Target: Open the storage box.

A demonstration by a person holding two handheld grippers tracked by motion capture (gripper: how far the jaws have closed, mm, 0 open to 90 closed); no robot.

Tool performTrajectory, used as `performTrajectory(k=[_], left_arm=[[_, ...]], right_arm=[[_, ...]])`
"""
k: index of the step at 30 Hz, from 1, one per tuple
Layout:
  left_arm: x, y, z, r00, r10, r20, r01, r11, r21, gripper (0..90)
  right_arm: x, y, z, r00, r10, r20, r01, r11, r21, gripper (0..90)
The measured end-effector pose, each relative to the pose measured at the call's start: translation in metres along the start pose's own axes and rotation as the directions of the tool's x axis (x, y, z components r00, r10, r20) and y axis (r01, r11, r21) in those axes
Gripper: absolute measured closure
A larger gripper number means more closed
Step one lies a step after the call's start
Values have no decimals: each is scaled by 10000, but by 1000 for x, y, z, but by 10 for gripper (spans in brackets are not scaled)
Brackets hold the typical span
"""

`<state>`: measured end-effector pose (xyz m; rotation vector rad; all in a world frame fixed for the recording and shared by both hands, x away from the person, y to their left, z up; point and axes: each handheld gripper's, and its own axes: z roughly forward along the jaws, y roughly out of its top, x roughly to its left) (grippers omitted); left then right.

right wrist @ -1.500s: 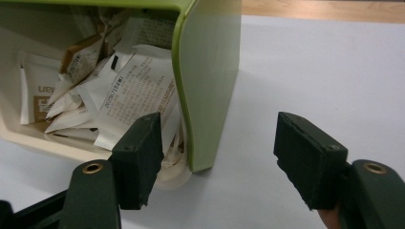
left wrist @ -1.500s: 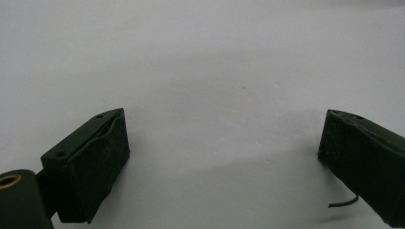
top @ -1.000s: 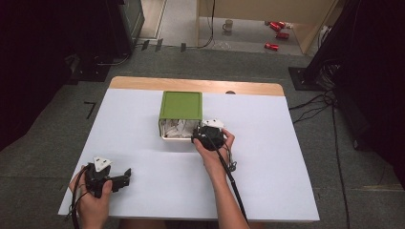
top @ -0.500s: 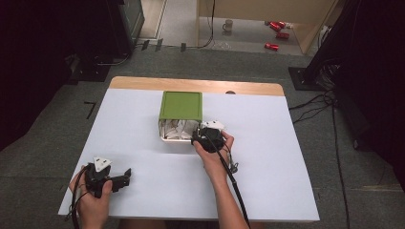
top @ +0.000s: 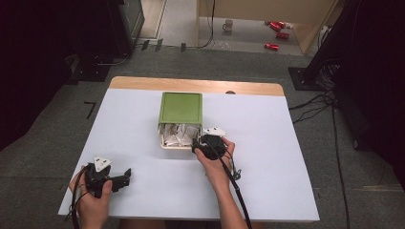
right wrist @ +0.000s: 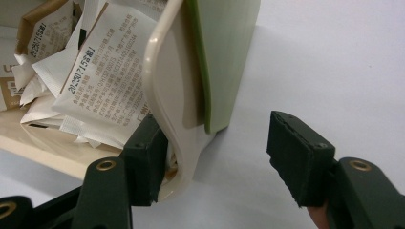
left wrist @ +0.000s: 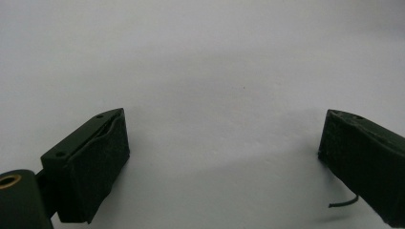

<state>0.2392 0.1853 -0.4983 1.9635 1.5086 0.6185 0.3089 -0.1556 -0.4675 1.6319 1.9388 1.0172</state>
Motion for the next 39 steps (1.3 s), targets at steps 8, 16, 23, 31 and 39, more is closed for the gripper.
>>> performTrajectory(k=[8, 16, 23, 31, 39], left_arm=[[0, 0, 0, 10000, 5, 0, -5, 10000, 1, 35], [0, 0, 0, 10000, 1, -1, -1, 10000, -1, 35], [0, 0, 0, 10000, -2, 0, 2, 10000, 1, 35], [0, 0, 0, 10000, -23, 4, 23, 10000, -9, 35], [0, 0, 0, 10000, -27, 3, 27, 10000, -14, 35]], right_arm=[[3, -6, -8, 9999, -38, -110, 35, 9996, -282, 451], [7, -3, -19, 9992, -146, -374, 123, 9981, -600, 584], [7, -1, -26, 9980, 243, -586, -291, 9962, -821, 612], [11, 6, -28, 9998, 131, -114, -142, 9950, -988, 491], [22, 7, -21, 9988, -178, 459, 226, 9939, -1079, 592]])
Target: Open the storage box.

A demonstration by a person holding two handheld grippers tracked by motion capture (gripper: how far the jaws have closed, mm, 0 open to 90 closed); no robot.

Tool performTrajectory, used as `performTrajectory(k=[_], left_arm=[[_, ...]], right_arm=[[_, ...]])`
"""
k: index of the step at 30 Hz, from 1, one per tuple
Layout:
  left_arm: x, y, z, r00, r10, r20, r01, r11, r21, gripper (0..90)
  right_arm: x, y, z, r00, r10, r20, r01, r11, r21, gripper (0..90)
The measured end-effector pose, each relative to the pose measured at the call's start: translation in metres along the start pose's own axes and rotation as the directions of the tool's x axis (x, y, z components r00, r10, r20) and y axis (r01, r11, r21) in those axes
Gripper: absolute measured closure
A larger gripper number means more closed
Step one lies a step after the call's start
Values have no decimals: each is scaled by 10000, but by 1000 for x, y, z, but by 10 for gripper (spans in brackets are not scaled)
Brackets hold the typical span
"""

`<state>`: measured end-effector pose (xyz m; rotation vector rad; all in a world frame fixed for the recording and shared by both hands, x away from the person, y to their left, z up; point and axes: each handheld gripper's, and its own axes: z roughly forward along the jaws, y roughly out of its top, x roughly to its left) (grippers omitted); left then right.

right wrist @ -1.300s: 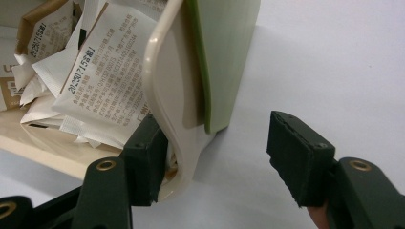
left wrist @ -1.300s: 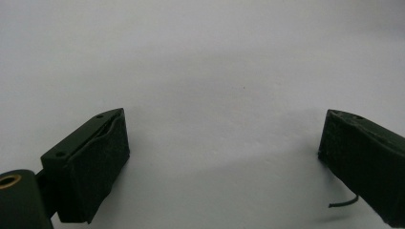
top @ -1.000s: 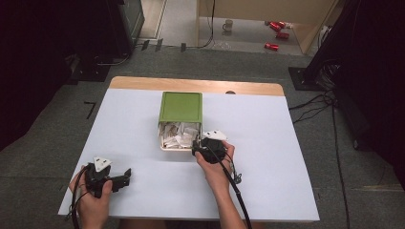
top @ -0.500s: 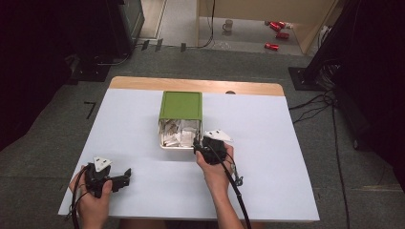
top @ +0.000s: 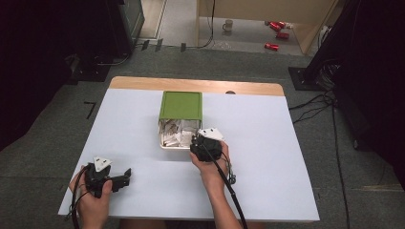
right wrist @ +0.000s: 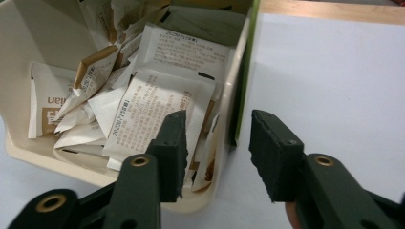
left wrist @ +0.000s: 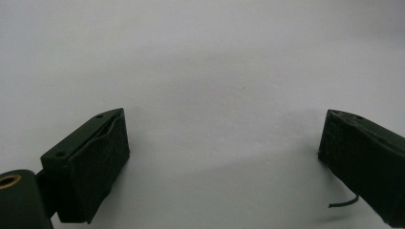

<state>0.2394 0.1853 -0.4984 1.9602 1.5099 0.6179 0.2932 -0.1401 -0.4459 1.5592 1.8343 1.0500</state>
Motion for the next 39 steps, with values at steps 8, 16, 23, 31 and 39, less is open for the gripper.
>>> performTrajectory(k=[8, 16, 23, 31, 39], left_arm=[[0, 0, 0, 10000, 1, 5, -1, 10000, 4, 34], [0, 0, 0, 10000, -9, 5, 9, 10000, 4, 34], [0, 0, 0, 10000, -5, 7, 5, 10000, 7, 34], [0, 0, 0, 10000, 11, 3, -11, 10000, 22, 34], [0, 0, 0, 10000, 15, 2, -15, 10000, 28, 34]], right_arm=[[-2, 3, -2, 9999, -109, 55, 110, 9997, -232, 735], [-9, 5, -4, 9982, 442, -394, -459, 9980, -426, 775], [-2, 2, -4, 9982, 585, 165, -572, 9959, -696, 804], [6, 1, -8, 9960, 575, 686, -529, 9963, -672, 874], [9, 0, -13, 9941, 758, 779, -719, 9960, -524, 877]])
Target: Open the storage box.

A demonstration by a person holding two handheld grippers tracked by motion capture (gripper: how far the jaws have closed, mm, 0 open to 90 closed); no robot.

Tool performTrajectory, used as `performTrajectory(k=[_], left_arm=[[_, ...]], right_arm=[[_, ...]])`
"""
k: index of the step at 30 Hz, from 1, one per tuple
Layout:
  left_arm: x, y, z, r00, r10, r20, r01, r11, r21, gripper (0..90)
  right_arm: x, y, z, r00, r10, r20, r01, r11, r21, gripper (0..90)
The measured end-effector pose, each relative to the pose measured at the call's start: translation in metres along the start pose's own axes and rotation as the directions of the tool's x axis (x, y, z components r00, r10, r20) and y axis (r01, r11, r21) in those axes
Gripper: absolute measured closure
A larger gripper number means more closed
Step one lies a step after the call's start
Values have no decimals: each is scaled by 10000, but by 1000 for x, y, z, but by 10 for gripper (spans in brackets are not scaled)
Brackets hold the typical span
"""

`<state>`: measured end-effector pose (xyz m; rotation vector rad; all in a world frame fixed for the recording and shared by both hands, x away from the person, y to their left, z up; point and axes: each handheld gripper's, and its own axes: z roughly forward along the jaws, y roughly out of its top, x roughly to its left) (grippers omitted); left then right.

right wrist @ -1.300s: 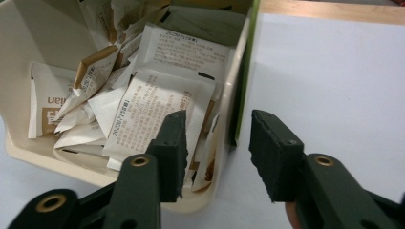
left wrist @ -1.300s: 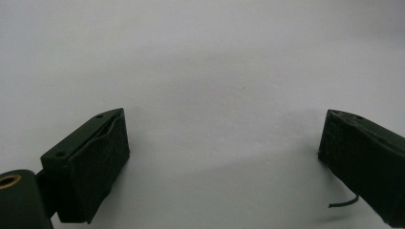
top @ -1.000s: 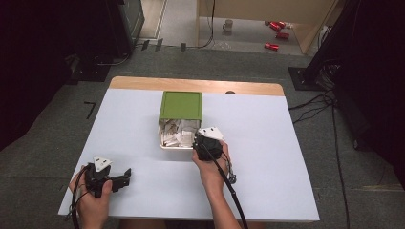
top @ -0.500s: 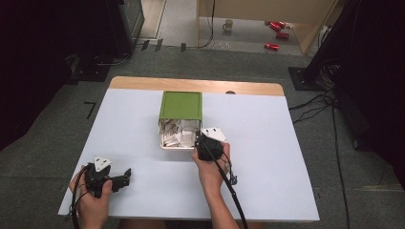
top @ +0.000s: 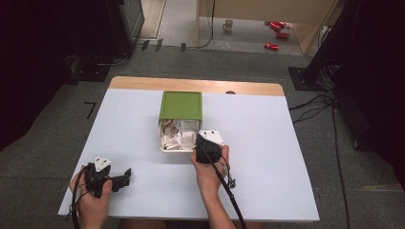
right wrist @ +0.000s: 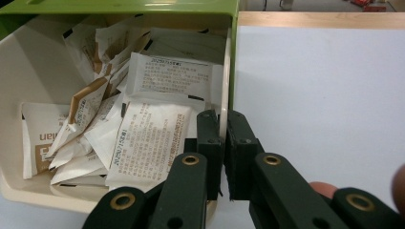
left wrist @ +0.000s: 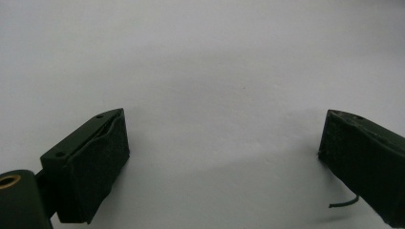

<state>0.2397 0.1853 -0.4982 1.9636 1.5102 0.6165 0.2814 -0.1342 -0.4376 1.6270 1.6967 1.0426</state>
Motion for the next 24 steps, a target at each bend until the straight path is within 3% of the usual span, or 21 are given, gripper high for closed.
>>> performTrajectory(k=[12, 24], left_arm=[[0, 0, 0, 10000, -7, 6, 7, 10000, 9, 33], [0, 0, 0, 10000, 0, 0, 0, 10000, 16, 33]], right_arm=[[-1, -8, -13, 9996, 220, -151, -218, 9997, 87, 878], [3, -19, -27, 9995, 315, -1, -315, 9995, 2, 888]])
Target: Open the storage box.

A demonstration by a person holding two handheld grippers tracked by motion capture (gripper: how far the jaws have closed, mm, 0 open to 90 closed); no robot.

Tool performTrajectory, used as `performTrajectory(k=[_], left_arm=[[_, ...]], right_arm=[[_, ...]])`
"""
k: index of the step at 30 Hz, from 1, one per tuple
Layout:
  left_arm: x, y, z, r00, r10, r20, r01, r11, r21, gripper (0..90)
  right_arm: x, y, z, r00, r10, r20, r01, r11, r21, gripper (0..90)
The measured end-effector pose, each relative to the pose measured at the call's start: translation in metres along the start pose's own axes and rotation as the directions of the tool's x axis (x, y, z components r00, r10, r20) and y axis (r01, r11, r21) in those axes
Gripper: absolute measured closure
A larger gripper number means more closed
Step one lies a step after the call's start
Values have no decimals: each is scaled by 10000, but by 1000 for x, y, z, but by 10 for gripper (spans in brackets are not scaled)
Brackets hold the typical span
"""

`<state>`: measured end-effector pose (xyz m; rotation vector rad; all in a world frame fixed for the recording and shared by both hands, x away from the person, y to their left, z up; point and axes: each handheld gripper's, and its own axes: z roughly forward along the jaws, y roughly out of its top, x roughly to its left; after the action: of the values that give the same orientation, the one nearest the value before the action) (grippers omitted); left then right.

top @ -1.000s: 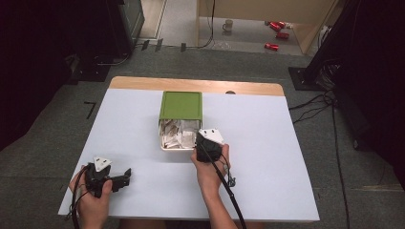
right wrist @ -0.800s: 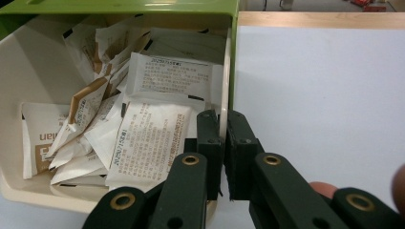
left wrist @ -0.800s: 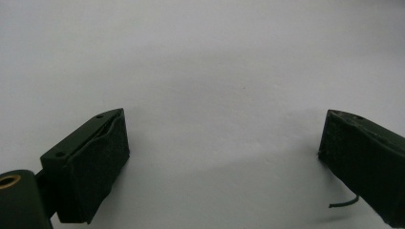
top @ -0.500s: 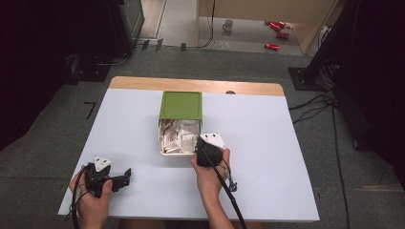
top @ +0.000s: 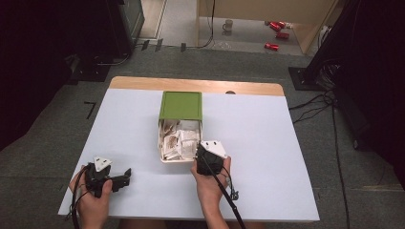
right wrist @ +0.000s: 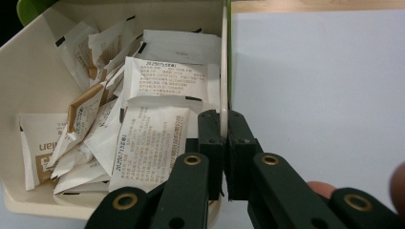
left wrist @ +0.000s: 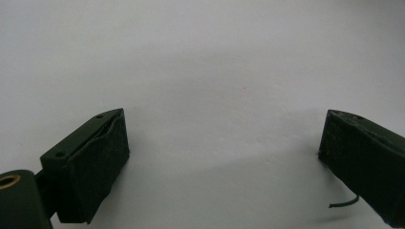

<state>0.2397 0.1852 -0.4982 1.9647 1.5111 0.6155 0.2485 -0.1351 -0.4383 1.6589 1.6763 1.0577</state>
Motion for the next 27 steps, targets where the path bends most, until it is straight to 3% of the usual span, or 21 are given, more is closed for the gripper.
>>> performTrajectory(k=[17, 20, 21, 25, 27], left_arm=[[0, 0, 0, 10000, -5, -5, 5, 10000, -1, 33], [0, 0, 0, 10000, -1, -7, 1, 10000, 0, 33], [0, 0, 0, 10000, -2, -6, 2, 10000, 3, 33], [0, 0, 0, 10000, 1, -1, -1, 10000, 3, 33], [0, 0, 0, 10000, 5, -1, -5, 10000, 4, 33]], right_arm=[[4, -11, -9, 9999, 75, 117, -73, 9998, -183, 877], [0, -9, -10, 9992, 301, -260, -310, 9989, -358, 819], [-3, -6, -12, 9976, 381, -576, -416, 9973, -604, 747], [-5, -2, -14, 9971, 295, -706, -341, 9973, -652, 681], [-9, 0, -15, 9951, 290, -945, -350, 9974, -632, 607]])
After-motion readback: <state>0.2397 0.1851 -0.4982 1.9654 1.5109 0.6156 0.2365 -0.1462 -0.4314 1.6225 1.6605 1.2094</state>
